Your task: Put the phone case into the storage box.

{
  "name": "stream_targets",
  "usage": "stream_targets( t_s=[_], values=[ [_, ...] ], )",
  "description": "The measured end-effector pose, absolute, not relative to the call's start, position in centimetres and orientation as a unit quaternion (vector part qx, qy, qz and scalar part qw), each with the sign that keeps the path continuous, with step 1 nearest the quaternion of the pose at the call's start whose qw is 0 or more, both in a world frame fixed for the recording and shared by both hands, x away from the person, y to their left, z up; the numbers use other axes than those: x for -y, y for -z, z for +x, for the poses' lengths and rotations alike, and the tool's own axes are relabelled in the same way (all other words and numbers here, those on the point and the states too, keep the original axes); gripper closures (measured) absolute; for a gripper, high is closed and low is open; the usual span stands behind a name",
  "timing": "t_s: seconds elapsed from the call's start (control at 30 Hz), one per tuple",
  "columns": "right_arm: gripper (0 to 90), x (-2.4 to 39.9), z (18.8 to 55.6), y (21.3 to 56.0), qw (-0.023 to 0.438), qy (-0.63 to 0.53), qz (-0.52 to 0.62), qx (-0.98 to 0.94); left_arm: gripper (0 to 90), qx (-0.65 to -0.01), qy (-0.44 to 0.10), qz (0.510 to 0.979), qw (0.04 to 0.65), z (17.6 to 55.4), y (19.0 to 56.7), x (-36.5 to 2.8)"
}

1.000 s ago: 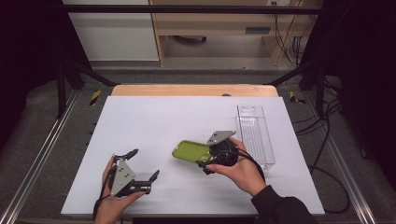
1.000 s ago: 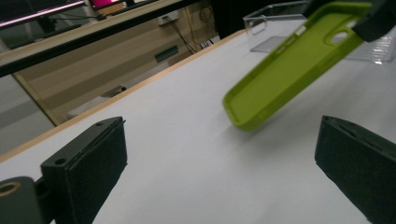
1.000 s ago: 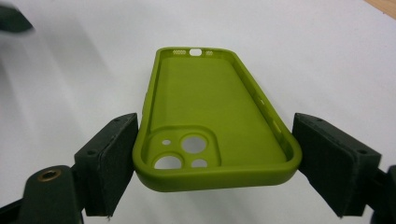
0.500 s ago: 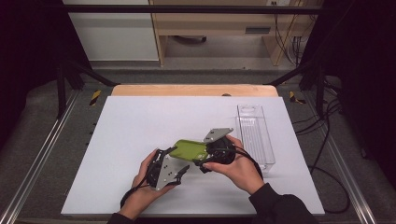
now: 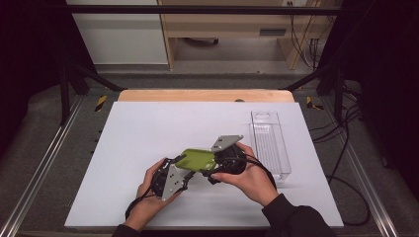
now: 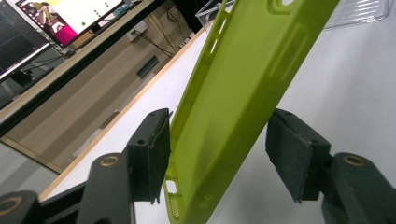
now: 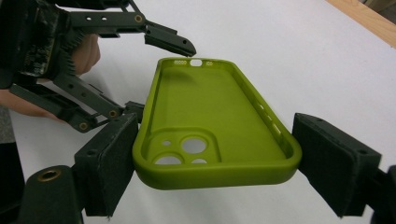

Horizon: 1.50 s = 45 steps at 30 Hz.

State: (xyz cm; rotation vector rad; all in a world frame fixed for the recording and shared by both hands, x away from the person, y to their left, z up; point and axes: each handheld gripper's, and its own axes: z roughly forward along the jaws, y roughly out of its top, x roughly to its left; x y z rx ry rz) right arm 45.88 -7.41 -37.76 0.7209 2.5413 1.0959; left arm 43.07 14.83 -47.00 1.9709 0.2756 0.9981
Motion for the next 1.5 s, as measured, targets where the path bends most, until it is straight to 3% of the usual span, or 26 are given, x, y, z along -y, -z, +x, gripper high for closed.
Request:
stream_targets(
  t_s=[0.57,0.73,1.5],
  values=[
    [17.3,6.96,45.51,37.45,0.139,-0.38,0.239,-0.883,52.6,-0.094,-0.402,0.798,0.439,42.84,47.06,-14.74],
    [17.3,6.89,45.49,37.49,0.137,-0.38,0.239,-0.883,59.7,-0.087,-0.398,0.8,0.44,42.77,47.1,-14.7],
    [17.2,6.8,45.49,37.41,0.139,-0.378,0.234,-0.885,62.3,-0.085,-0.407,0.801,0.431,42.81,47.19,-14.99]
  ],
)
